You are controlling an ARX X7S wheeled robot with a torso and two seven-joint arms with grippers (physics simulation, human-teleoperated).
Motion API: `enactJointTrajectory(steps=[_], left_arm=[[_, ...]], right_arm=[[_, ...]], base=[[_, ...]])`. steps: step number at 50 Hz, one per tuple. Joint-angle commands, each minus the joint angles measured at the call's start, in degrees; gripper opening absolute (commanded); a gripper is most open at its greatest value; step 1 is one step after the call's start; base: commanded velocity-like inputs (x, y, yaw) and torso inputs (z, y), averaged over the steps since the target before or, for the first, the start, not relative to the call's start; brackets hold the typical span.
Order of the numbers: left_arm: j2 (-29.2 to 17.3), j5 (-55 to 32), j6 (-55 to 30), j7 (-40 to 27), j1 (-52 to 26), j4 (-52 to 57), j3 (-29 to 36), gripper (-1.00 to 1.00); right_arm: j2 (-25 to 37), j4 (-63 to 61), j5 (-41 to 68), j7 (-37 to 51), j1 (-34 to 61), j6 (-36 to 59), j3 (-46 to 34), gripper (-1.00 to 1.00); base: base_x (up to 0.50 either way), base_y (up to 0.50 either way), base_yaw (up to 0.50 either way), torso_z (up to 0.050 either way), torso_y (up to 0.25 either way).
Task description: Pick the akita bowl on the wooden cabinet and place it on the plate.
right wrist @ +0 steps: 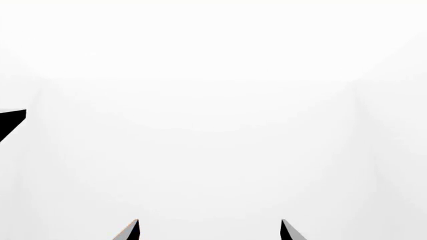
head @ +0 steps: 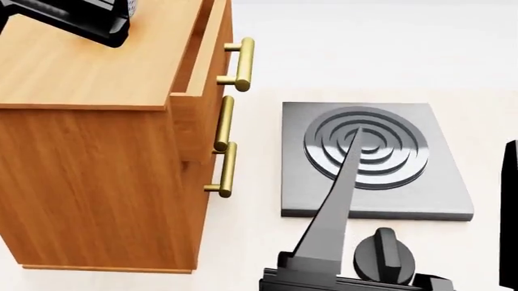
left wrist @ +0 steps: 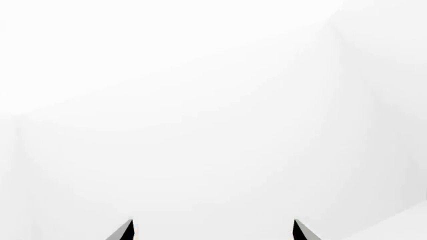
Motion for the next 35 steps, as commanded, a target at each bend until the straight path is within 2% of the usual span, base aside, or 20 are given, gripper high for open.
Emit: enactJointTrajectory(steps=[1, 8, 10, 14, 21, 34, 35], left_arm=[[0.1, -0.6, -0.5, -0.3, -0.3, 0.7, -0.2, 1.0], [0.3, -1.4, -0.4, 0.1, 0.4, 0.9, -1.4, 1.0], [-0.6, -0.2, -0.4, -1.1, -0.1, 1.0, 0.2, 1.0], [0.6, -1.5, 1.7, -0.3, 1.0, 2.3, -3.6, 1.0], [0.2, -1.7, 1.4, -0.5, 0.6, 3.0, -3.3, 1.0], [0.8, -2.8, 0.3, -0.6, -0.8, 3.6, -4.9, 1.0], [1.9, -3.7, -2.3, 0.1, -5.1, 2.9, -6.3, 1.0]], right_arm=[[0.9, 0.0, -0.1, 1.5, 0.9, -0.9, -1.2, 1.0], [1.1, 0.2, -0.3, 2.1, 1.6, -1.0, -2.3, 1.0], [1.0, 0.3, -0.2, 2.1, 1.7, -1.1, -2.5, 1.0], [1.2, 0.3, -0.2, 2.4, 1.9, -1.2, -2.7, 1.0], [1.5, 0.3, 0.1, 2.8, 2.3, -1.4, -3.1, 1.0], [1.7, 0.4, 0.4, 3.2, 3.1, -1.3, -3.9, 1.0], [1.8, 0.2, 0.4, 3.3, 3.3, -1.3, -4.0, 1.0]], base=[[0.0, 0.0, 0.0, 0.0, 0.0], [0.0, 0.0, 0.0, 0.0, 0.0], [0.0, 0.0, 0.0, 0.0, 0.0], [0.0, 0.0, 0.0, 0.0, 0.0], [0.0, 0.0, 0.0, 0.0, 0.0], [0.0, 0.0, 0.0, 0.009, -0.25], [0.0, 0.0, 0.0, 0.01, -0.25]])
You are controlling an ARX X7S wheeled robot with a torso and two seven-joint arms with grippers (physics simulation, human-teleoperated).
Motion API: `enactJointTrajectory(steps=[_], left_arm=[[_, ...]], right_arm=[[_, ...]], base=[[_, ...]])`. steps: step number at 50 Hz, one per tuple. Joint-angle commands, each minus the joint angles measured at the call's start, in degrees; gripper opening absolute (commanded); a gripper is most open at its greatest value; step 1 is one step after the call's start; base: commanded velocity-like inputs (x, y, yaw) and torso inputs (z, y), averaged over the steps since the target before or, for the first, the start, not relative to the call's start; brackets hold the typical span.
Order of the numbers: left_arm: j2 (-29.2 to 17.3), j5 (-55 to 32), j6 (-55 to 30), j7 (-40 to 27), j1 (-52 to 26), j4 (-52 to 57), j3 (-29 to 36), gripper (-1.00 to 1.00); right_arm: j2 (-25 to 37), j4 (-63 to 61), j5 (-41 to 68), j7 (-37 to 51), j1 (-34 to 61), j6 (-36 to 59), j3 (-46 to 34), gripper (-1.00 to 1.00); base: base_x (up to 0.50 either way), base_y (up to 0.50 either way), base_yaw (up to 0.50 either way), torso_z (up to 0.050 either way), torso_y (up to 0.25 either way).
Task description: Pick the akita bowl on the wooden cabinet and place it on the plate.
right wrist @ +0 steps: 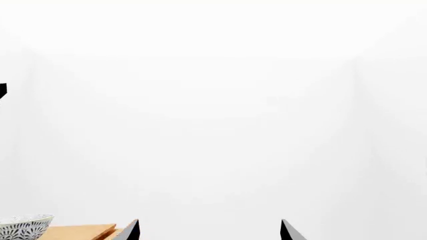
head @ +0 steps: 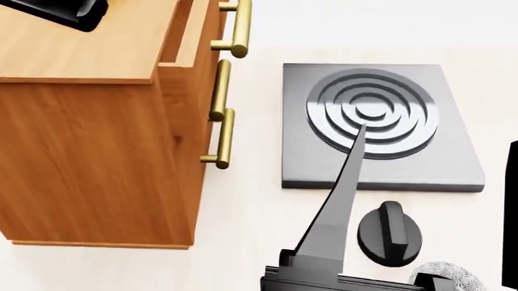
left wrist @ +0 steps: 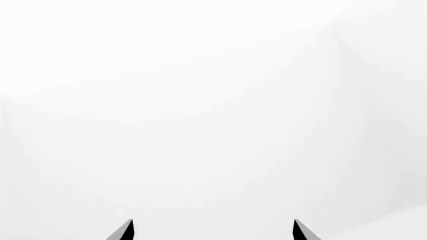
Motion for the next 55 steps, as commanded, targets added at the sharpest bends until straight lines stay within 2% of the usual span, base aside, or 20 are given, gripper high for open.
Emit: enactJointTrajectory(steps=[1, 11, 14, 17, 22, 29, 33, 40, 55], left_arm=[[1.3, -1.7, -3.0, 0.6, -4.9, -0.2, -2.4, 1.0], [2.1, -2.1, -4.2, -0.3, -6.1, -0.4, -3.7, 1.0], [2.7, -2.6, -6.3, 0.0, -9.9, -2.4, -3.5, 1.0], [2.7, -2.7, -6.3, -0.1, -9.9, -2.4, -3.5, 1.0], [3.4, -2.7, -4.2, 1.1, -14.9, -10.2, -2.9, 1.0], [3.7, -2.6, -1.6, 1.6, -16.3, -15.8, -2.7, 1.0], [3.4, -2.0, 0.5, 2.0, -17.7, -19.2, -0.5, 1.0], [2.9, -1.5, 2.0, 1.6, -18.4, -19.9, 1.0, 1.0], [2.7, -1.0, 1.9, 0.0, -20.5, -20.0, 1.7, 1.0]], right_arm=[[0.3, -0.1, 0.2, 0.5, 0.8, -0.1, -0.8, 1.0], [0.7, -0.2, 0.4, 1.1, 1.5, -0.1, -1.7, 1.0], [0.8, -0.3, 0.4, 1.4, 1.7, -0.2, -2.0, 1.0], [0.9, -0.3, 0.4, 1.6, 1.9, -0.4, -2.3, 1.0], [1.1, 0.2, 0.5, 1.7, 2.0, -1.0, -2.5, 1.0], [1.1, 0.3, 0.5, 1.7, 2.2, -1.1, -3.0, 1.0], [1.1, 0.4, 0.6, 1.8, 2.4, -1.2, -3.2, 1.0], [1.4, 0.4, 0.7, 2.0, 2.6, -1.5, -3.4, 1.0], [1.6, 0.5, 0.6, 2.4, 3.2, -1.7, -4.2, 1.0]], base=[[0.0, 0.0, 0.0, 0.01, -0.25], [0.0, 0.0, 0.0, 0.01, -0.214], [0.0, 0.0, 0.0, 0.0, 0.0], [0.0, 0.0, 0.0, 0.0, 0.0], [0.0, 0.0, 0.0, 0.0, 0.0], [0.0, 0.0, 0.0, 0.0, 0.0], [0.0, 0.0, 0.0, 0.0, 0.0], [0.0, 0.0, 0.0, 0.0, -0.026], [0.0, 0.0, 0.0, 0.011, -0.217]])
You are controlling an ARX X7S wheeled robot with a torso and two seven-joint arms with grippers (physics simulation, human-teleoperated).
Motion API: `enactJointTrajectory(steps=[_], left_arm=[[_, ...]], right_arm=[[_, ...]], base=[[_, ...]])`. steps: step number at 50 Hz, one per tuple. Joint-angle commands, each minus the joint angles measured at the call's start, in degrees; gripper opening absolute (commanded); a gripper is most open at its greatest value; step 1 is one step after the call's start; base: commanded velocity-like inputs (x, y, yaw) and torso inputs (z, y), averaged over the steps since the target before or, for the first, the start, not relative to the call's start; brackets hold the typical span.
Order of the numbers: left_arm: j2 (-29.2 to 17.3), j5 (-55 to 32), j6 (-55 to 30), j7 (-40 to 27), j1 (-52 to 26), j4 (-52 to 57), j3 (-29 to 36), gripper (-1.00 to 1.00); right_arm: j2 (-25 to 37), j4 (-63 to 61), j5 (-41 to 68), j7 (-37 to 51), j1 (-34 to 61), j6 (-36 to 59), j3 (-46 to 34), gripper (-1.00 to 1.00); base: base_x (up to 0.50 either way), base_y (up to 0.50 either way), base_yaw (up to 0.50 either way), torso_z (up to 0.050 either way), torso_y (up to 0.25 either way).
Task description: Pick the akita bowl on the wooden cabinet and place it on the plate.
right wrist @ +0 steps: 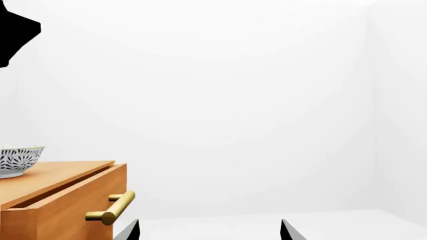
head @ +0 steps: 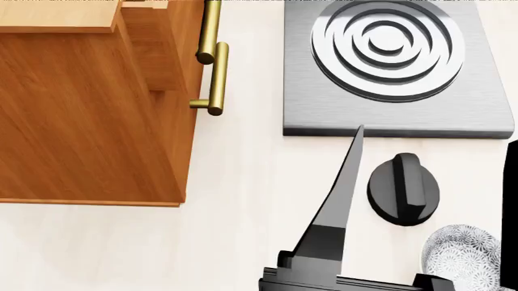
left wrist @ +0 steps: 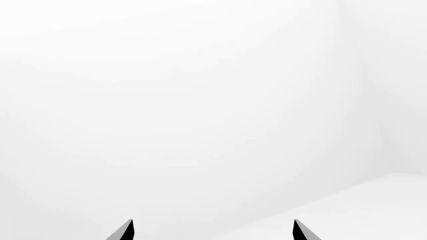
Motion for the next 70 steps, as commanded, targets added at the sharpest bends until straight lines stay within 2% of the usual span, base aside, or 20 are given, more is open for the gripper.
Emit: enactJointTrajectory(steps=[1, 14, 15, 17, 22, 25, 29, 32, 37, 49, 61, 70], left_arm=[[-0.2, 0.5, 0.2, -1.0, -2.1, -1.4, 0.7, 1.0], [0.6, -0.7, -1.0, -0.5, -5.1, -5.1, 0.9, 1.0], [0.9, 1.4, -1.6, -1.5, -7.9, -12.2, 3.9, 1.0], [0.7, 2.5, -0.7, -1.6, -8.9, -16.5, 6.0, 1.0], [1.4, 1.9, 2.2, -0.1, -9.6, -21.7, 6.5, 1.0], [2.9, 1.0, 3.7, -0.5, -10.1, -25.2, 2.6, 1.0], [3.6, -0.8, 3.5, 0.9, -11.4, -29.5, 0.9, 1.0], [2.4, 1.2, 5.0, 1.6, -12.8, -31.8, 5.9, 1.0], [2.6, 1.7, 8.0, 3.1, -15.4, -38.5, 7.6, 1.0], [3.8, 1.8, 11.6, 4.4, -20.6, -51.1, 8.2, 1.0], [5.7, 1.5, 18.0, 4.4, -26.9, -68.6, 7.6, 1.0], [5.8, 1.2, 20.5, 4.1, -29.3, -75.1, 8.9, 1.0]], right_arm=[[-0.1, 0.3, 0.0, 0.1, 0.5, -0.2, -0.7, 1.0], [-0.1, 0.6, 0.0, 0.2, 0.7, -0.4, -1.1, 1.0], [0.2, 0.8, 0.3, 0.3, 0.5, -1.0, -0.8, 1.0], [0.4, 0.6, 0.3, 0.4, 0.6, -1.0, -0.7, 1.0], [0.5, 0.4, 0.6, 0.6, 0.7, -0.8, -0.7, 1.0], [0.7, 0.3, 0.7, 0.7, 0.7, -1.1, -0.7, 1.0], [0.8, 0.3, 0.7, 0.7, 0.8, -1.2, -0.8, 1.0], [0.8, 0.5, 1.0, 0.9, 0.9, -0.9, -0.9, 1.0], [1.0, 0.3, 1.3, 1.0, 1.1, -0.9, -0.9, 1.0], [0.9, 0.3, 1.5, 1.3, 1.4, -0.7, -1.2, 1.0], [1.5, -0.1, 1.7, 2.3, 1.7, -0.9, -1.4, 1.0], [2.3, -0.7, 2.2, 3.3, 2.2, -1.0, -1.3, 1.0]], base=[[0.0, 0.0, 0.0, 0.0, 0.0], [0.0, 0.0, 0.0, 0.0, 0.0], [0.0, 0.0, 0.0, 0.0, 0.0], [0.0, 0.0, 0.0, 0.0, 0.0], [0.0, 0.0, 0.0, 0.0, 0.0], [0.0, 0.0, 0.0, 0.0, 0.0], [0.0, 0.0, 0.0, 0.0, 0.0], [0.0, 0.0, 0.0, 0.0, 0.0], [0.0, 0.0, 0.0, 0.0, 0.0], [0.0, 0.0, 0.0, 0.0, 0.0], [0.0, 0.0, 0.0, 0.0, 0.0], [0.0, 0.0, 0.0, 0.0, 0.0]])
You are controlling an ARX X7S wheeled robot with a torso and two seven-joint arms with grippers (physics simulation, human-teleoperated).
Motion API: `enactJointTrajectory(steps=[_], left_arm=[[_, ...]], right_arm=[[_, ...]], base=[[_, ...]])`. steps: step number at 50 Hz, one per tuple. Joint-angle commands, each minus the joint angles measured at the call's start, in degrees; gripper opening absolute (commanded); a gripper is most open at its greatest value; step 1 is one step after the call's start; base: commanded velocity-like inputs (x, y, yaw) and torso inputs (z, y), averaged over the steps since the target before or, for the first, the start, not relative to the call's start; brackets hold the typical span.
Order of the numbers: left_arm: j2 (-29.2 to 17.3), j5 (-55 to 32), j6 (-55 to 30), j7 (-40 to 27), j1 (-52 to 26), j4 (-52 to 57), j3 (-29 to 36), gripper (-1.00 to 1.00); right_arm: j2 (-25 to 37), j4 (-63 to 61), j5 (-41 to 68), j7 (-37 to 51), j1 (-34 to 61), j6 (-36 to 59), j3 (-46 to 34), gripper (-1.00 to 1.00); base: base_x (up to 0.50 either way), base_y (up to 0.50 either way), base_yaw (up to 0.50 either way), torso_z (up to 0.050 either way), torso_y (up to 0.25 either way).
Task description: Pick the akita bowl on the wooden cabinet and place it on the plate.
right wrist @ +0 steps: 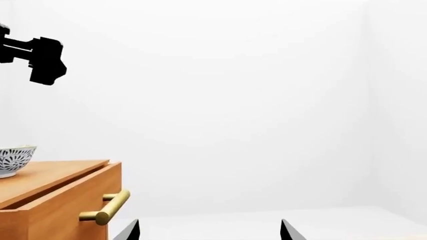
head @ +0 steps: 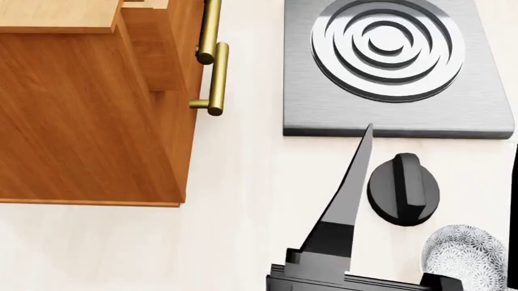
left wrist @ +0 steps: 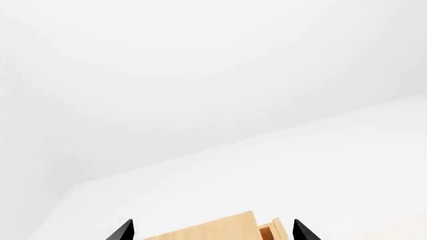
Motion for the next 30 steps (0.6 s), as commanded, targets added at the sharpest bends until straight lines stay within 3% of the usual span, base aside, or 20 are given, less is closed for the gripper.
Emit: enactJointTrajectory(steps=[1, 18, 30], left_arm=[[0.7, -0.5, 4.0, -0.1, -4.1, -10.8, 0.9, 1.0], [-0.5, -1.8, 3.7, -1.0, -3.5, -10.0, 2.5, 1.0], [-0.9, -2.5, 3.0, -1.2, -3.6, -8.8, 3.5, 1.0]], right_arm=[[0.9, -0.6, 0.5, 1.2, 0.6, -0.3, 0.0, 1.0], [1.5, -0.3, 0.6, 1.4, 1.4, -1.8, -1.4, 1.0], [1.5, -0.2, 0.6, 1.6, 2.1, -1.5, -2.5, 1.0]], base=[[0.0, 0.0, 0.0, 0.0, 0.0], [0.01, 0.0, 0.0, 0.0, 0.0], [0.47, 0.0, 0.0, 0.0, 0.0]])
